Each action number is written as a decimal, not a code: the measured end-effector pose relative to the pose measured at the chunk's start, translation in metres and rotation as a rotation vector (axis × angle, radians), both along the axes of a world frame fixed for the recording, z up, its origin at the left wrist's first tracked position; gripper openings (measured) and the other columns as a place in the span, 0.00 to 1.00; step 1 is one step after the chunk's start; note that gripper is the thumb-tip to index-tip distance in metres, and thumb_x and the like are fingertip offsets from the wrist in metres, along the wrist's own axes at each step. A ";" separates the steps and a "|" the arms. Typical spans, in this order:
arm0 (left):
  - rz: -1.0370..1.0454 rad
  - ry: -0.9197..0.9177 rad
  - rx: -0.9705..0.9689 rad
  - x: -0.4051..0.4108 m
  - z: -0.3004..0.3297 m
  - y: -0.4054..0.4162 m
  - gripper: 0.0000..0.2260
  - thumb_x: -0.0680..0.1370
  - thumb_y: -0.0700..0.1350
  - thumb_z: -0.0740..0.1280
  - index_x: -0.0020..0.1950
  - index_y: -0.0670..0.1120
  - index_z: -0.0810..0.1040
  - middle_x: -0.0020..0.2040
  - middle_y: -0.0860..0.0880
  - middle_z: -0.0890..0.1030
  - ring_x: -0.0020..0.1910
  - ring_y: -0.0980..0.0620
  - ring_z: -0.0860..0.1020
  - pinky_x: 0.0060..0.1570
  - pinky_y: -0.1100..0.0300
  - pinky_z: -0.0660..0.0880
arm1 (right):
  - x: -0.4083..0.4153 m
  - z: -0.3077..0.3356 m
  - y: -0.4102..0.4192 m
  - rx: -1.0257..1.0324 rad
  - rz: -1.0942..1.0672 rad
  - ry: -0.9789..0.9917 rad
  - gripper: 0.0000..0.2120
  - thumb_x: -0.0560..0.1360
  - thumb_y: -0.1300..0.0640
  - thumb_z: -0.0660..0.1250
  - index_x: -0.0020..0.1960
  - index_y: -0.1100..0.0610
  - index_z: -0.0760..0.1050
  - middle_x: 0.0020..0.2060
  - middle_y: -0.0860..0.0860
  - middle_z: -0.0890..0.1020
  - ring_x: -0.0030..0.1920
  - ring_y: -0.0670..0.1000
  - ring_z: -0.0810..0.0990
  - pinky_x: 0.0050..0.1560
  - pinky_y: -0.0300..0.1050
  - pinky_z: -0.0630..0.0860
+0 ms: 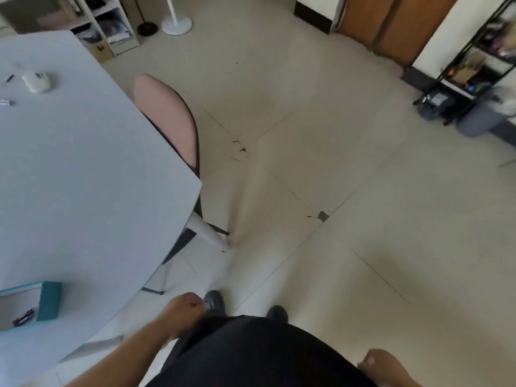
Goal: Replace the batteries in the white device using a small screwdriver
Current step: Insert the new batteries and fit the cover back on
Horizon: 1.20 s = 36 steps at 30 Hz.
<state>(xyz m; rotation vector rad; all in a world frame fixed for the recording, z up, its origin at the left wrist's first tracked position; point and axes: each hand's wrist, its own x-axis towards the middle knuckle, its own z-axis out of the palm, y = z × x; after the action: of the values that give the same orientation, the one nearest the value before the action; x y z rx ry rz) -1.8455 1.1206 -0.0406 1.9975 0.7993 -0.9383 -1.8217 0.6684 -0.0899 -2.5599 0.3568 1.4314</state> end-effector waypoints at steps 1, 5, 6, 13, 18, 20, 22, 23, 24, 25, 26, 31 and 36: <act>-0.049 0.005 0.006 0.008 0.001 -0.007 0.09 0.69 0.52 0.63 0.35 0.49 0.77 0.37 0.54 0.80 0.37 0.54 0.77 0.37 0.60 0.72 | 0.003 0.003 -0.004 -0.012 0.013 0.048 0.10 0.71 0.46 0.63 0.38 0.52 0.74 0.46 0.49 0.79 0.53 0.49 0.78 0.56 0.42 0.73; -0.108 0.043 0.029 0.035 -0.009 -0.014 0.09 0.69 0.52 0.63 0.41 0.49 0.81 0.42 0.53 0.83 0.42 0.56 0.80 0.42 0.60 0.76 | 0.029 0.018 0.004 -0.013 -0.075 0.074 0.12 0.75 0.51 0.64 0.33 0.48 0.67 0.36 0.47 0.75 0.37 0.47 0.74 0.50 0.42 0.75; -0.117 0.063 0.036 0.040 -0.014 -0.012 0.10 0.68 0.52 0.64 0.40 0.48 0.81 0.41 0.53 0.83 0.42 0.56 0.80 0.42 0.60 0.76 | 0.039 0.024 0.009 -0.001 -0.073 0.080 0.12 0.75 0.53 0.64 0.33 0.49 0.69 0.33 0.48 0.75 0.33 0.46 0.74 0.46 0.42 0.76; -0.253 0.221 0.060 0.108 -0.042 0.022 0.11 0.65 0.57 0.61 0.32 0.50 0.71 0.41 0.53 0.77 0.40 0.54 0.73 0.42 0.63 0.67 | 0.150 0.027 0.040 0.112 -0.167 0.002 0.14 0.70 0.59 0.64 0.27 0.58 0.65 0.24 0.52 0.71 0.22 0.49 0.76 0.25 0.38 0.65; -0.385 0.176 0.115 0.201 -0.048 0.034 0.09 0.73 0.52 0.63 0.36 0.49 0.74 0.44 0.51 0.80 0.44 0.53 0.77 0.46 0.61 0.71 | 0.220 0.032 0.055 0.142 -0.234 -0.049 0.09 0.68 0.59 0.64 0.30 0.57 0.68 0.27 0.55 0.71 0.23 0.50 0.76 0.28 0.40 0.67; -0.459 0.117 0.151 0.248 -0.046 0.037 0.10 0.75 0.52 0.60 0.40 0.49 0.76 0.47 0.51 0.81 0.49 0.52 0.78 0.50 0.58 0.72 | 0.241 0.032 0.054 0.133 -0.326 -0.088 0.08 0.68 0.60 0.65 0.31 0.60 0.71 0.27 0.56 0.75 0.24 0.51 0.77 0.28 0.42 0.69; -0.512 0.065 0.142 0.296 -0.039 0.035 0.11 0.78 0.51 0.59 0.44 0.47 0.77 0.50 0.49 0.80 0.50 0.51 0.77 0.50 0.58 0.73 | 0.257 0.031 0.050 0.125 -0.377 -0.111 0.08 0.68 0.59 0.67 0.31 0.60 0.73 0.28 0.56 0.79 0.24 0.50 0.79 0.27 0.41 0.71; -0.500 0.035 0.135 0.320 -0.035 0.033 0.11 0.78 0.51 0.59 0.46 0.46 0.78 0.49 0.49 0.80 0.48 0.51 0.78 0.48 0.59 0.73 | 0.266 0.032 0.047 0.114 -0.394 -0.114 0.08 0.67 0.58 0.67 0.31 0.61 0.74 0.28 0.56 0.81 0.24 0.49 0.79 0.27 0.40 0.72; -0.463 0.000 0.121 0.342 -0.032 0.030 0.11 0.78 0.51 0.60 0.46 0.47 0.78 0.47 0.50 0.80 0.46 0.52 0.78 0.44 0.60 0.72 | 0.275 0.033 0.044 0.098 -0.395 -0.113 0.09 0.67 0.58 0.68 0.32 0.61 0.74 0.28 0.55 0.81 0.25 0.49 0.80 0.27 0.39 0.72; -0.419 -0.035 0.105 0.362 -0.030 0.028 0.09 0.77 0.52 0.60 0.43 0.49 0.77 0.44 0.52 0.80 0.42 0.54 0.77 0.40 0.62 0.70 | 0.284 0.033 0.041 0.086 -0.386 -0.108 0.09 0.67 0.57 0.68 0.31 0.60 0.74 0.28 0.55 0.81 0.26 0.49 0.80 0.28 0.39 0.72; -0.392 -0.069 0.090 0.381 -0.028 0.025 0.09 0.77 0.52 0.61 0.41 0.51 0.76 0.42 0.53 0.80 0.40 0.55 0.77 0.38 0.62 0.69 | 0.295 0.033 0.038 0.071 -0.373 -0.101 0.09 0.67 0.56 0.68 0.31 0.59 0.73 0.28 0.54 0.81 0.26 0.49 0.81 0.29 0.39 0.71; -0.263 -0.081 0.014 0.444 -0.031 0.010 0.09 0.75 0.52 0.62 0.47 0.50 0.78 0.46 0.53 0.81 0.44 0.53 0.79 0.42 0.59 0.75 | 0.368 0.026 0.029 0.028 -0.260 -0.059 0.10 0.69 0.55 0.67 0.31 0.56 0.72 0.26 0.50 0.80 0.25 0.46 0.77 0.29 0.38 0.68; -0.211 0.024 0.060 0.474 -0.041 0.002 0.09 0.75 0.51 0.63 0.43 0.47 0.77 0.43 0.52 0.81 0.42 0.51 0.78 0.44 0.57 0.74 | 0.489 0.030 0.032 0.049 -0.047 0.005 0.14 0.70 0.54 0.65 0.30 0.56 0.65 0.28 0.52 0.73 0.26 0.46 0.71 0.26 0.37 0.63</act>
<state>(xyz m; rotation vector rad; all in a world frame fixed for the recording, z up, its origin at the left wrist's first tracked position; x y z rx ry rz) -1.3712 1.1228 -0.0820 2.1580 0.6449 -1.0711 -1.3332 0.7002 -0.0604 -2.4929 0.3759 1.4134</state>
